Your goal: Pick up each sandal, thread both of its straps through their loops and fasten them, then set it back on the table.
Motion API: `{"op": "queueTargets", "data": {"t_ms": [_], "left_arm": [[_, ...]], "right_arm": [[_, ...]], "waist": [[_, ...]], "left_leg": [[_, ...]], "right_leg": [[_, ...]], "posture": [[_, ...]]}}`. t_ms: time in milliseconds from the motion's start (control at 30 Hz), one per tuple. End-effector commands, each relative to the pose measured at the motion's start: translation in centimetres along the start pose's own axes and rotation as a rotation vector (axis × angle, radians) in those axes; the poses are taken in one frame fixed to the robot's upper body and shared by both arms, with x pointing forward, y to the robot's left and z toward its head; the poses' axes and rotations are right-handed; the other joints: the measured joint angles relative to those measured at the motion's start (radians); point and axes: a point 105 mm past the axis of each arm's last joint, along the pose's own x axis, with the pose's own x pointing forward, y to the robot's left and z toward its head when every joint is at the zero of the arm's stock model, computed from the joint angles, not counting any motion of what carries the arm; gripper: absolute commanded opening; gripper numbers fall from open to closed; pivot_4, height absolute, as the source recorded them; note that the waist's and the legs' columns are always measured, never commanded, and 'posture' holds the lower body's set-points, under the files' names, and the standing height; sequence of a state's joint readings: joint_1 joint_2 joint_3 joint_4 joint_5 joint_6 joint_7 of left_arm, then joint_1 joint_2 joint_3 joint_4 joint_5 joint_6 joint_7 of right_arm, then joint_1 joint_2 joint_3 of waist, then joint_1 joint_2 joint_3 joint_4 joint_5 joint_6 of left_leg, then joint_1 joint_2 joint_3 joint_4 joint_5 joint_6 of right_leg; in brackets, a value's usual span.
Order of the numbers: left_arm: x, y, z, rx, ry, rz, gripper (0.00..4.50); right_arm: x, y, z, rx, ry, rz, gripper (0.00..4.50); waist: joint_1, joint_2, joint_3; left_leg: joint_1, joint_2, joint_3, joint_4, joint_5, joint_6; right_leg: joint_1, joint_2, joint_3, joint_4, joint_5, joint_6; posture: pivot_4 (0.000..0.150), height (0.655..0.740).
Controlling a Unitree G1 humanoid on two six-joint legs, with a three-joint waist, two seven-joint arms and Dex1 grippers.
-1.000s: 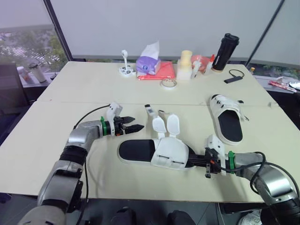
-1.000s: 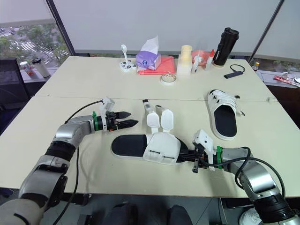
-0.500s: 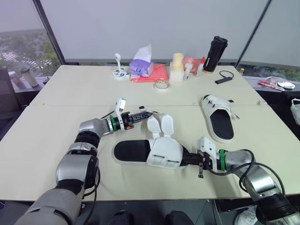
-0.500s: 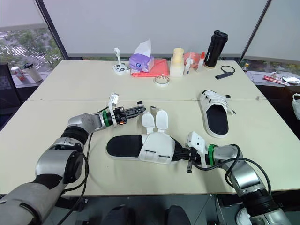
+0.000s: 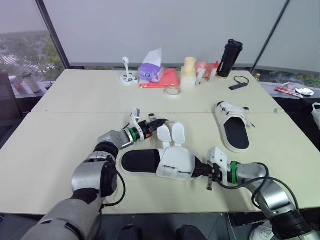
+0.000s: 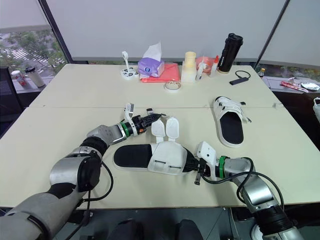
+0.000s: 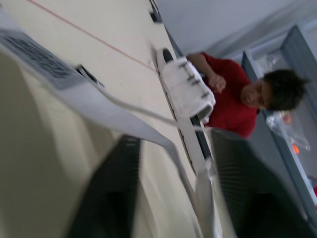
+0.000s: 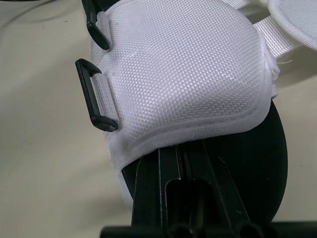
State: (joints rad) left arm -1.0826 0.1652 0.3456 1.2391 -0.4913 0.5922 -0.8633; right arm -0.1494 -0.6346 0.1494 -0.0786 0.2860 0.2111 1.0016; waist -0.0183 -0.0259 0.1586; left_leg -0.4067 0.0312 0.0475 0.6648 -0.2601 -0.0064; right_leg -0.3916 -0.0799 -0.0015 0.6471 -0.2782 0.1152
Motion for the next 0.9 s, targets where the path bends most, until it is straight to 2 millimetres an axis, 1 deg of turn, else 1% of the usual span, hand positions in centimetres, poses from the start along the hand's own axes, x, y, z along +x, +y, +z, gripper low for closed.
{"op": "queueTargets", "data": {"t_ms": [33, 267, 333, 433, 533, 600, 700, 767, 900], "left_arm": [[0.6, -1.4, 1.5, 0.042, -0.04, -0.037, 0.07], [1.0, -1.7, 1.2, 0.155, 0.008, -0.039, 0.02], [1.0, -1.8, 0.9, 0.204, 0.044, -0.049, 0.02], [1.0, -2.0, 0.5, 0.229, 0.082, -0.069, 0.02], [0.8, -2.1, 0.8, 0.245, 0.081, -0.078, 0.02], [0.7, -2.6, 1.2, 0.275, 0.075, -0.106, 0.02], [0.6, -4.5, 0.8, 0.472, 0.142, -0.251, 0.02], [0.6, -5.2, 0.4, 0.553, 0.164, -0.302, 0.02], [-0.2, -6.6, -0.7, 0.797, 0.196, -0.379, 0.02]], "right_arm": [[0.7, 1.4, -2.5, 0.071, 0.085, 0.032, 0.0], [0.6, 1.4, -2.5, 0.073, 0.086, 0.029, 0.0], [0.6, 1.3, -2.5, 0.072, 0.087, 0.028, 0.0], [0.6, 1.3, -2.5, 0.068, 0.09, 0.027, 0.0], [0.6, 1.1, -2.6, 0.066, 0.091, 0.021, 0.0], [0.6, 1.1, -2.6, 0.065, 0.092, 0.019, 0.0], [0.5, 1.4, -2.9, 0.06, 0.104, 0.029, 0.0], [0.5, 1.7, -3.3, 0.051, 0.119, 0.04, 0.0], [0.6, 2.2, -3.5, 0.057, 0.117, 0.044, 0.0]], "waist": [[0.001, 0.0, 0.0], [0.001, 0.0, 0.0], [0.001, 0.0, 0.0], [0.001, 0.0, 0.0], [0.001, 0.0, 0.0], [0.001, 0.0, 0.0], [0.002, 0.0, 0.0], [0.003, 0.0, 0.0], [0.002, 0.001, -0.001]], "left_leg": [[0.0, 0.0, 0.0, 0.0, 0.0, 0.0], [0.0, 0.0, 0.001, 0.0, 0.0, 0.0], [0.0, 0.0, 0.001, 0.0, 0.0, 0.0], [0.0, 0.0, 0.001, 0.0, 0.0, 0.0], [0.0, 0.0, 0.001, 0.0, 0.0, 0.0], [0.0, 0.0, 0.001, 0.0, 0.0, 0.0], [-0.001, 0.0, 0.001, 0.0, 0.0, 0.0], [-0.001, 0.0, 0.001, 0.0, 0.0, 0.0], [0.0, 0.0, 0.001, -0.002, 0.0, 0.0]], "right_leg": [[0.0, 0.0, 0.0, 0.0, 0.0, 0.0], [0.0, 0.0, 0.0, 0.0, 0.0, 0.0], [0.0, 0.0, 0.0, 0.0, 0.0, 0.0], [0.0, 0.0, 0.0, -0.001, 0.0, 0.0], [0.0, 0.0, 0.0, -0.001, 0.0, 0.0], [0.0, 0.0, 0.0, -0.001, 0.0, 0.0], [0.0, 0.0, 0.0, -0.001, 0.0, 0.0], [0.0, 0.0, 0.0, -0.001, 0.0, 0.0], [0.0, 0.0, 0.0, -0.001, -0.001, -0.002]], "posture": [[0.15, 0.74], [0.15, 0.74], [0.15, 0.74], [0.15, 0.74], [0.15, 0.74], [0.15, 0.74], [0.15, 0.74], [0.15, 0.74], [0.15, 0.74]]}}
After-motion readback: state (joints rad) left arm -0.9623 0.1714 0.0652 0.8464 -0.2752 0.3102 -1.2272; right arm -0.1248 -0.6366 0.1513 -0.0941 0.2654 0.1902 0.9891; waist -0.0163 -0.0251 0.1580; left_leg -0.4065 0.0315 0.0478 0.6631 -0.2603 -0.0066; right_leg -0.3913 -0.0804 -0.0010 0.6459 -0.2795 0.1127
